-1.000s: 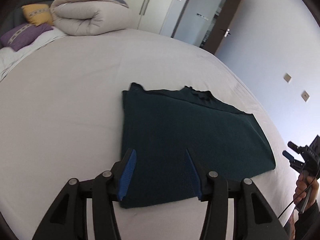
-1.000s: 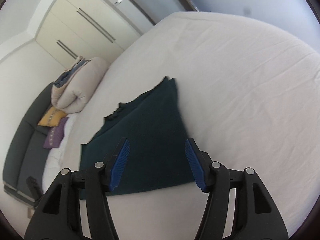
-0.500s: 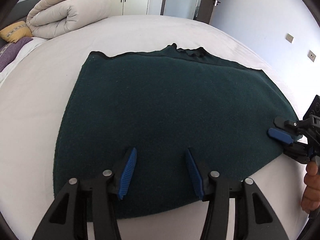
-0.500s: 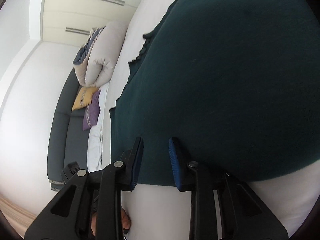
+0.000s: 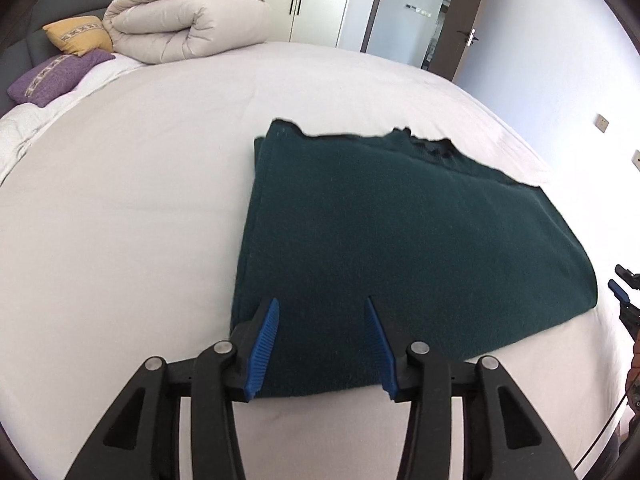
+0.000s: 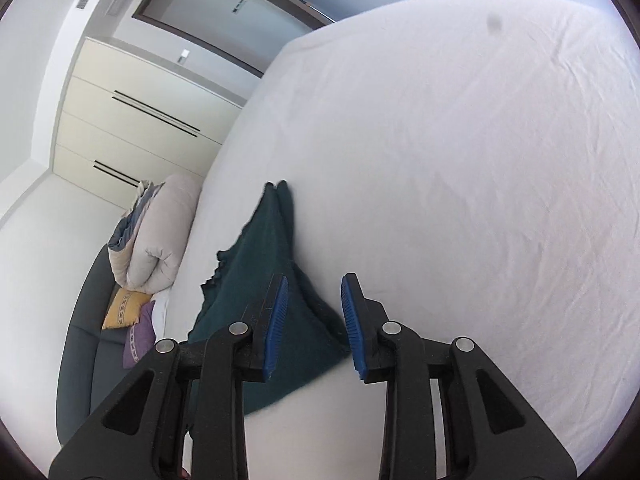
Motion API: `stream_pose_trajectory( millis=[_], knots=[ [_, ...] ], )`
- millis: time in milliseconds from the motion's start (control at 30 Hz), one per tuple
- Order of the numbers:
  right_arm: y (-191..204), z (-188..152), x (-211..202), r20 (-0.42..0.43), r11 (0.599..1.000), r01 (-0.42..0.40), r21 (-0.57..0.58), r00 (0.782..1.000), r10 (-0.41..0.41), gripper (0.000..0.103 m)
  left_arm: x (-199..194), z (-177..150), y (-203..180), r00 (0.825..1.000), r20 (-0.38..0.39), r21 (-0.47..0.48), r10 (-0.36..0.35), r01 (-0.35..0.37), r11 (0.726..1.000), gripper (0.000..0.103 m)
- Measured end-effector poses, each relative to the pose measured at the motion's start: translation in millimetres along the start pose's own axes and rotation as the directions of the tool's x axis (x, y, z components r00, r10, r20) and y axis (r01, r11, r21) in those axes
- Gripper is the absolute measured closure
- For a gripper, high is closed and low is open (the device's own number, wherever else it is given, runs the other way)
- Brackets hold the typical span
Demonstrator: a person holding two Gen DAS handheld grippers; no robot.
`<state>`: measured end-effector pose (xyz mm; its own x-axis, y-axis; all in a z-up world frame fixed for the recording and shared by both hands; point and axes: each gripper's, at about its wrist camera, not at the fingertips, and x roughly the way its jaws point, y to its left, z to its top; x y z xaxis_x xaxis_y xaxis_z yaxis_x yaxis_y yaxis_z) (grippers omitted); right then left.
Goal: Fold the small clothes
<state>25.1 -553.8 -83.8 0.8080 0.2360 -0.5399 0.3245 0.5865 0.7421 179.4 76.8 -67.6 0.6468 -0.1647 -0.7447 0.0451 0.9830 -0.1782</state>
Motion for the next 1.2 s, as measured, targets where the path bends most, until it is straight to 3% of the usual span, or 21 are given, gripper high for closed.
stream_pose_trajectory(
  millis=[100,200,367,467,500,533,600,667,700,867,1033,1133,1200],
  knots=[
    [52.0,-2.7,30.6,-0.057,0.992,-0.073,-0.104,0.996,0.067,0.076,-0.3,27.9,-14.7,0.998,0.053,0.037,-0.013,0.011,0.999,0.040],
    [97.2,-1.8,71.0,-0.144,0.978,-0.153,-0.143,0.981,0.133,0.076,16.4,59.6,-34.2,0.995,0.091,0.092,-0.030,0.022,0.995,0.040],
    [158.7,-19.5,175.4,-0.320,0.960,-0.255,-0.111,0.924,0.209,0.076,74.1,107.8,-51.5,0.997,0.073,0.147,0.012,-0.023,0.989,0.040],
    [176.0,-37.9,231.1,-0.404,0.960,-0.265,-0.092,0.891,0.208,0.076,110.7,115.3,-41.5,0.997,0.031,0.141,0.064,-0.068,0.988,0.040],
    [177.6,-43.7,248.9,-0.425,0.960,-0.266,-0.090,0.882,0.204,0.076,125.8,111.7,-34.7,0.996,-0.003,0.134,0.084,-0.083,0.988,0.036],
    [176.0,-48.3,266.9,-0.440,0.965,-0.246,-0.091,0.879,0.183,0.076,138.9,106.5,-25.6,0.997,-0.027,0.109,0.067,-0.064,0.992,0.026],
    [160.4,-60.7,285.3,-0.451,0.974,-0.209,-0.087,0.880,0.148,0.077,140.7,101.9,-7.3,1.000,0.003,0.032,-0.005,0.005,0.999,0.024],
    [147.2,-57.5,293.4,-0.434,0.970,-0.232,-0.071,0.883,0.180,0.086,142.6,104.8,-6.4,1.000,-0.002,0.033,-0.015,0.015,0.999,0.024],
    [141.7,-53.1,293.6,-0.421,0.969,-0.242,-0.057,0.885,0.197,0.086,143.5,104.5,-7.4,1.000,0.000,0.042,-0.010,0.010,0.999,0.024],
    [87.8,4.9,265.8,-0.249,0.975,-0.220,0.036,0.943,0.222,0.086,144.9,101.9,-5.3,1.000,0.009,0.033,-0.029,0.029,0.999,0.024],
    [16.9,51.7,222.5,-0.051,0.977,-0.142,0.160,0.987,0.152,0.089,144.9,98.5,-5.1,0.999,0.014,0.036,-0.032,0.031,0.999,0.022],
    [-8.5,58.9,208.2,0.005,0.966,-0.122,0.229,0.992,0.124,0.089,146.2,98.7,-8.1,1.000,0.016,0.046,-0.018,0.018,0.999,0.020],
    [-4.8,59.3,192.6,0.042,0.977,-0.053,0.208,0.998,0.045,0.086,146.7,98.1,-9.6,1.000,0.018,0.051,-0.010,0.009,0.999,0.020]
  ],
)
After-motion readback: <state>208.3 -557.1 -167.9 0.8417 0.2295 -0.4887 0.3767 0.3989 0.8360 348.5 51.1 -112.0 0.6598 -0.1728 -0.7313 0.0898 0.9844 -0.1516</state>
